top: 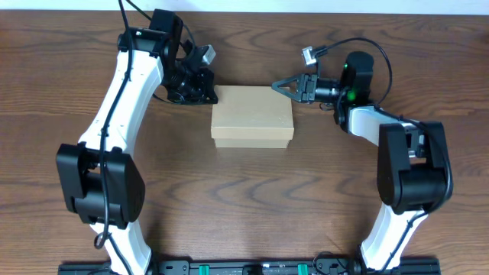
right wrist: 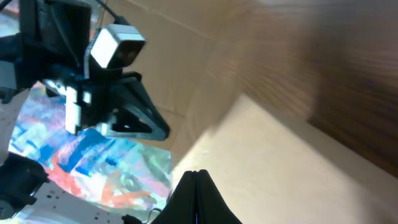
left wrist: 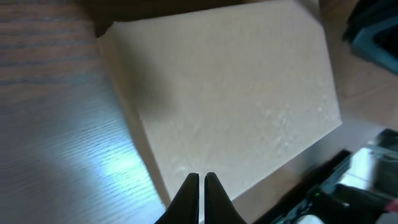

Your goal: Pack container

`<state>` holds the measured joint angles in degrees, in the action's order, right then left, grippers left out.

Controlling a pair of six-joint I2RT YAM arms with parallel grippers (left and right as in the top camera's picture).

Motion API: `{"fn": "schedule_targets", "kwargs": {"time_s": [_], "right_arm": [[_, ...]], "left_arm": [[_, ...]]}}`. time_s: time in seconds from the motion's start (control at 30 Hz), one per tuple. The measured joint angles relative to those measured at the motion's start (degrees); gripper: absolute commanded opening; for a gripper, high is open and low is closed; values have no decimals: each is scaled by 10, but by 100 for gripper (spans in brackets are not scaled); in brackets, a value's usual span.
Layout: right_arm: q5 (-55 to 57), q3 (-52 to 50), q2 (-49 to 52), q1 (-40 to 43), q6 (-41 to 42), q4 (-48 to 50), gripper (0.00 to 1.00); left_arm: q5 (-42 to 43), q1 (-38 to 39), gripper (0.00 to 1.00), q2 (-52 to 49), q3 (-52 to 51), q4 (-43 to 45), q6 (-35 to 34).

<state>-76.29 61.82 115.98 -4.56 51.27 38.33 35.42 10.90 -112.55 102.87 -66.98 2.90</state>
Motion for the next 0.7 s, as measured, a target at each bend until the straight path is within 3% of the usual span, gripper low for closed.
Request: {"fn": "schedule_targets", "kwargs": {"time_s": [0.13,0.23,0.43,0.5,0.7], "right_arm": [[-2,0,-64,-10,2,-35,2],[-4,4,-117,-15,-21,-127,2],[66,12,-158,-23,-171,-533,1],[96,6,-156,-26,-233,-607,1],[164,5,-156,-30,-328,-662,1]], "left_arm": [[-15,4,6,5,0,-9,8],[-21,9,6,5,0,-14,13],[-29,27,6,5,-2,-22,18],[-31,32,6,5,-10,-21,19],[-33,39,6,5,-75,5,21]]}}
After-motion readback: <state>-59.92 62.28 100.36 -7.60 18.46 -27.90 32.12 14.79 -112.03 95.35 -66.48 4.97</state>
